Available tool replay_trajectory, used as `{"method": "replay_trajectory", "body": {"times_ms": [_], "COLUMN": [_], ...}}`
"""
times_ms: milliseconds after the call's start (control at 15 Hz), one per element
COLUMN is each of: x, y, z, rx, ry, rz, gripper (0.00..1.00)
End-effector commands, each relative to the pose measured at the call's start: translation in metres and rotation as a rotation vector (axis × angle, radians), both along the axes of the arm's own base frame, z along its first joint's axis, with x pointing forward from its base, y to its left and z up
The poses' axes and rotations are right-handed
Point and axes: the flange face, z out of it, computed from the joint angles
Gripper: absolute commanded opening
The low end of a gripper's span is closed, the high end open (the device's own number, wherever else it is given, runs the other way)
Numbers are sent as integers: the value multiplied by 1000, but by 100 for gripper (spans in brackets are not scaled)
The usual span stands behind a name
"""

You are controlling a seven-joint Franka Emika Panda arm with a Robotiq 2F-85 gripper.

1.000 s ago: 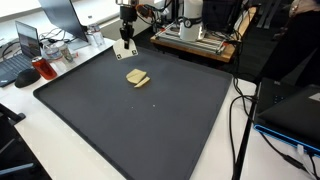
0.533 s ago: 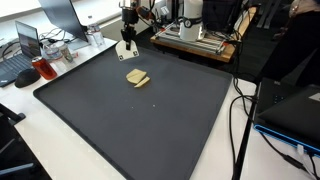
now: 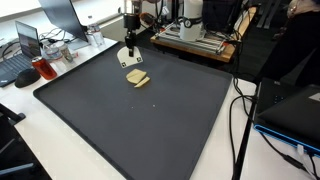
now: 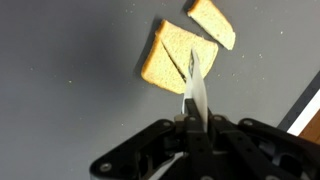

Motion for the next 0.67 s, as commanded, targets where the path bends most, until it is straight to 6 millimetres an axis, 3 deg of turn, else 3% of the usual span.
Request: {"method": "replay_trajectory", "body": {"times_ms": [0,333,600], "x": [22,48,71], "y": [20,37,42], "z": [1,13,35], "rx": [-70,-181,-286], "ry": [21,53,61], "rz": [132,326,442], "gripper": [1,1,1]}}
